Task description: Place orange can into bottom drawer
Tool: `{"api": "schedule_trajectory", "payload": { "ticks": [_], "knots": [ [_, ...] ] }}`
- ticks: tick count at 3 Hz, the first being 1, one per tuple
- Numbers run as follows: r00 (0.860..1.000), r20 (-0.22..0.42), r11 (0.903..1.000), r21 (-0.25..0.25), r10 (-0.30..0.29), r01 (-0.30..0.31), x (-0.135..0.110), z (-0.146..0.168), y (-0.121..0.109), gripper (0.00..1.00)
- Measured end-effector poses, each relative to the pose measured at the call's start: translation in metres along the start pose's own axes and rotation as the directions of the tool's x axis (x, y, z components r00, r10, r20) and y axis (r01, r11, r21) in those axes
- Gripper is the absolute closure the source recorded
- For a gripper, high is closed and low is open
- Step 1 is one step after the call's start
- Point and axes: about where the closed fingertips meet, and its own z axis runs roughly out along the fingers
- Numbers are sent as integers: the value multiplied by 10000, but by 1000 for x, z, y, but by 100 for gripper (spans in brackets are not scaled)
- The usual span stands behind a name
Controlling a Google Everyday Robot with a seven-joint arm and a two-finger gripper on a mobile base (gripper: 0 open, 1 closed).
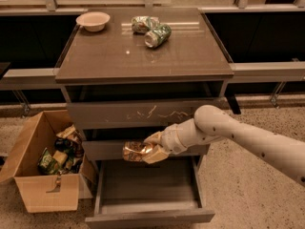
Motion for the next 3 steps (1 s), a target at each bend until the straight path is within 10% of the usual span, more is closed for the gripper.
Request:
{"api": "schedule_trajectory", "payload": {
  "ticks": [2, 3],
  "knots": [
    [9941, -1030, 9942, 1055, 330, -221, 88, 14, -21, 100],
    [9900, -845, 9864, 1290, 1130, -1015, 199, 38, -29, 100]
  ]
}}
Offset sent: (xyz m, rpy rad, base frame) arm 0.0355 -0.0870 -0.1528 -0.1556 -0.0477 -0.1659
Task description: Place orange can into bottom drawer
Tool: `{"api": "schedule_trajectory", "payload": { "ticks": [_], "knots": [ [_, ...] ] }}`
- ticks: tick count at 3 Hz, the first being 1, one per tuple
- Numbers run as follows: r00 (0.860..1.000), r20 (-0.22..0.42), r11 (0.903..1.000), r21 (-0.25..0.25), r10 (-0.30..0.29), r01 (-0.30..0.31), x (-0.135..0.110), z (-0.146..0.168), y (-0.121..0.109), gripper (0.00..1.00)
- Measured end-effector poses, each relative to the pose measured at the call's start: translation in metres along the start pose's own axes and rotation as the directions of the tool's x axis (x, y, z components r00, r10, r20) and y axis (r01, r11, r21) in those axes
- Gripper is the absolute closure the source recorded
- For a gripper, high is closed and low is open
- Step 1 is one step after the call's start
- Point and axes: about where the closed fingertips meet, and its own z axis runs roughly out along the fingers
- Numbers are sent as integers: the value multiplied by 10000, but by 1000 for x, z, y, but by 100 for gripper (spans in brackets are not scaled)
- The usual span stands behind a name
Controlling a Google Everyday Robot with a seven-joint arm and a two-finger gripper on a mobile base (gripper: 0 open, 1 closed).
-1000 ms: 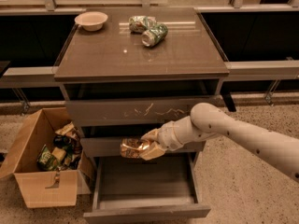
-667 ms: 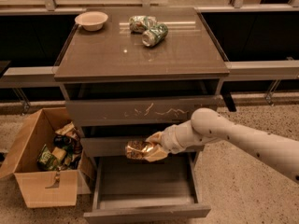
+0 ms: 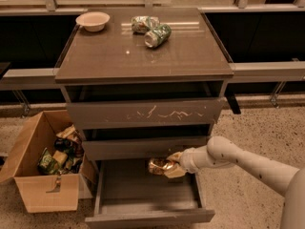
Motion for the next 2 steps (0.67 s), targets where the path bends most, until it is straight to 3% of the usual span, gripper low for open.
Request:
{"api": "schedule_trajectory", "payload": {
  "ticks": [1, 2],
  "knots": [
    [10000, 0, 10000, -1, 0, 0, 0, 0, 0, 100],
    [9994, 32, 9994, -105, -337, 337, 17, 10, 1, 100]
  ]
}}
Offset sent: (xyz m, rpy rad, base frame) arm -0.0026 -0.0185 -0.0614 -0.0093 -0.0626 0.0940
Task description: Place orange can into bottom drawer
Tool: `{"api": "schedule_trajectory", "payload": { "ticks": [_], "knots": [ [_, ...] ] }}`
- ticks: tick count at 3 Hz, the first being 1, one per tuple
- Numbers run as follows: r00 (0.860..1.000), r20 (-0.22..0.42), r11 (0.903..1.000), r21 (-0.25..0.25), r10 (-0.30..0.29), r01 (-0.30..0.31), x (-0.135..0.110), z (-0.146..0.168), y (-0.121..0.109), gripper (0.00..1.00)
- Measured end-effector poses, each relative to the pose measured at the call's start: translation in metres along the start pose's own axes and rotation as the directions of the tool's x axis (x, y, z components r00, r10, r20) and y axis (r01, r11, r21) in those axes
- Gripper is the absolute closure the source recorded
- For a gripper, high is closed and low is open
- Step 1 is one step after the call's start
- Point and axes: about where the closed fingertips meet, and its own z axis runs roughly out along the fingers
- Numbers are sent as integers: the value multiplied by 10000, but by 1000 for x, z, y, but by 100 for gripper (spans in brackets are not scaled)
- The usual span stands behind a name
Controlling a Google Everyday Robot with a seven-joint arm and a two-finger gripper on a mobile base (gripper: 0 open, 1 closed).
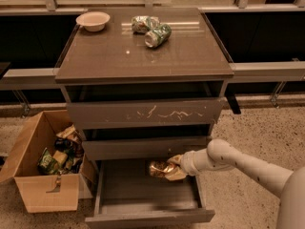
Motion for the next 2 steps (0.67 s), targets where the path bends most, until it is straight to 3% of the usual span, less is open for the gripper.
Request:
{"api": "schedule_trajectory", "payload": {
  "ticks": [1, 2],
  "knots": [
    [9999, -117, 9999, -130, 52, -54, 52, 17, 1, 100],
    [9981, -336, 9982, -309, 510, -520, 104, 35, 1, 100]
  ]
}}
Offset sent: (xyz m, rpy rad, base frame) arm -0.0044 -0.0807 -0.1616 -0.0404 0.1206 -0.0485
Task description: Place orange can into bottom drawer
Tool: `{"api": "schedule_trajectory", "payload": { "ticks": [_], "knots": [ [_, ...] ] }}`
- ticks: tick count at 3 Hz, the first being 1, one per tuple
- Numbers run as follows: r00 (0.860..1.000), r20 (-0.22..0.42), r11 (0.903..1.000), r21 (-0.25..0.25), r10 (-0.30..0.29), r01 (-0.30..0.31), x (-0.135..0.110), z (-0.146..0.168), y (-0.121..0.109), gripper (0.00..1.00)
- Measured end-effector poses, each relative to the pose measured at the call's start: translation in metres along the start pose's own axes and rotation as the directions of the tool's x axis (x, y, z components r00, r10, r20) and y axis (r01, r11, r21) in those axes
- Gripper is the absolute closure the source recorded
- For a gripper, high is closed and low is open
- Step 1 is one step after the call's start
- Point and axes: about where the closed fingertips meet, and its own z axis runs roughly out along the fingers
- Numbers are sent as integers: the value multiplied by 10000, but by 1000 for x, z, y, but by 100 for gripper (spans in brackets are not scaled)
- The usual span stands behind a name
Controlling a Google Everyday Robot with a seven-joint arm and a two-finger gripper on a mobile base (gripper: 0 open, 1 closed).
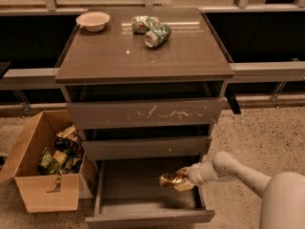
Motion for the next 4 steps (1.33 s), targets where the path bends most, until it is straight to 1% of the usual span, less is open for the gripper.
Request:
{"api": "schedule_trajectory", "payload": {
  "ticks": [1, 2, 3, 4],
  "knots": [
    [9986, -30, 9984, -199, 521, -522, 37, 20, -5, 100],
    [9958, 44, 9951, -401, 911, -909, 59, 35, -11, 87],
    [9936, 45, 9915, -656, 1125, -1119, 70, 48, -17, 56],
    [9932, 4, 9901, -784, 1164, -1161, 73, 52, -18, 33]
  ]
}}
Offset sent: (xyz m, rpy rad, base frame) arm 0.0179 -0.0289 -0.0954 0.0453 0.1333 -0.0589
